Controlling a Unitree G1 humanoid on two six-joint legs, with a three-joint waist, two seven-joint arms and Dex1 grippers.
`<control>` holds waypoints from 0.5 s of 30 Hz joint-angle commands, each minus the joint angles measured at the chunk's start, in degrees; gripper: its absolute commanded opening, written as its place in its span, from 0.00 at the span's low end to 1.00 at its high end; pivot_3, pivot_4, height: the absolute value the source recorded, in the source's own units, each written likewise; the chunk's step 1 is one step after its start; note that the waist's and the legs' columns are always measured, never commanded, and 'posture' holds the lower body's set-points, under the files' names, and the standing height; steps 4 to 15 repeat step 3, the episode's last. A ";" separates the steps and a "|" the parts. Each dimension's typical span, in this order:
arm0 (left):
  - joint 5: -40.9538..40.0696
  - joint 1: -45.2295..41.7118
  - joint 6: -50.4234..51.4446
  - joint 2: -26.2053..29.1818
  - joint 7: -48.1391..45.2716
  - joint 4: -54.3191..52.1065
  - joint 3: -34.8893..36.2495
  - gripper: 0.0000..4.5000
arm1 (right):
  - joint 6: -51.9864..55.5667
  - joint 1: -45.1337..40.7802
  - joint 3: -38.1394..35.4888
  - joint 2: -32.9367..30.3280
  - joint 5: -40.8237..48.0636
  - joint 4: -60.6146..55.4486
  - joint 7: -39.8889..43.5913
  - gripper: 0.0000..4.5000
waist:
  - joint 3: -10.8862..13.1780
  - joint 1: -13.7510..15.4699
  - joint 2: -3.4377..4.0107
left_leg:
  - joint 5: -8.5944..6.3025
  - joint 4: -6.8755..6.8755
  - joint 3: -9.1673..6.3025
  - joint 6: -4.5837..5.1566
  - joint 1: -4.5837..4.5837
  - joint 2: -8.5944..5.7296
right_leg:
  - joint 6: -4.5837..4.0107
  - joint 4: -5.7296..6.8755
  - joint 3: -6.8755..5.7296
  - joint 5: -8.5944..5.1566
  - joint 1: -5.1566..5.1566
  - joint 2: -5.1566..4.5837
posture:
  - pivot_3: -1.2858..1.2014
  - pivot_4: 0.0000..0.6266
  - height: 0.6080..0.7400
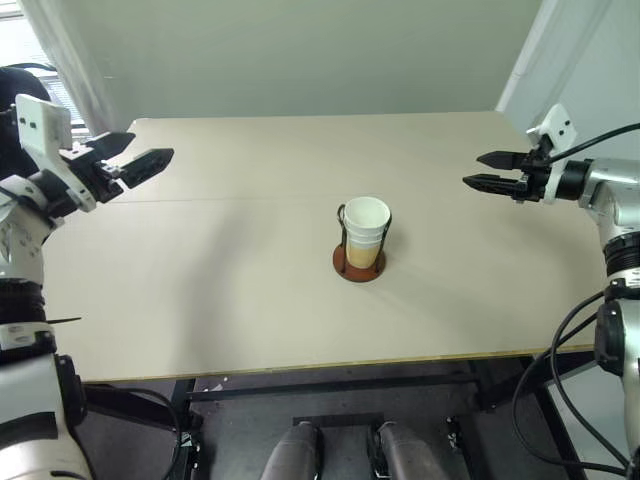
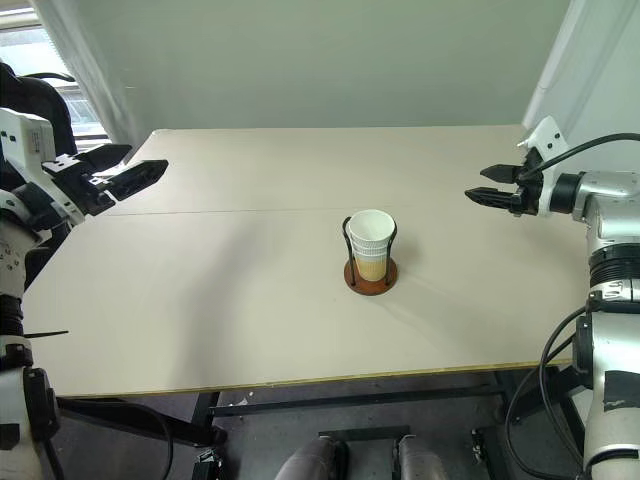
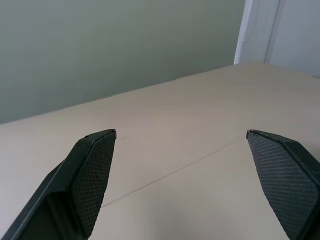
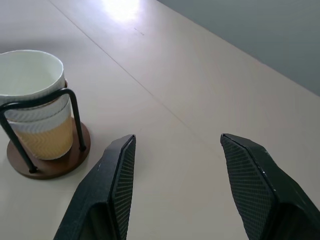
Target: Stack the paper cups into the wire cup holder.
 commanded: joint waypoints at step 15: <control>-0.76 4.12 3.55 1.41 -0.29 -6.93 3.60 0.99 | 0.21 0.85 -1.10 1.06 0.33 -3.51 1.26 0.60 | 0.00 -0.19 0.00 | 0.18 -0.18 0.00 0.13 0.01 0.01 | 0.05 -0.02 0.00 -0.04 -0.07 0.02 | 0.52 0.24 1.00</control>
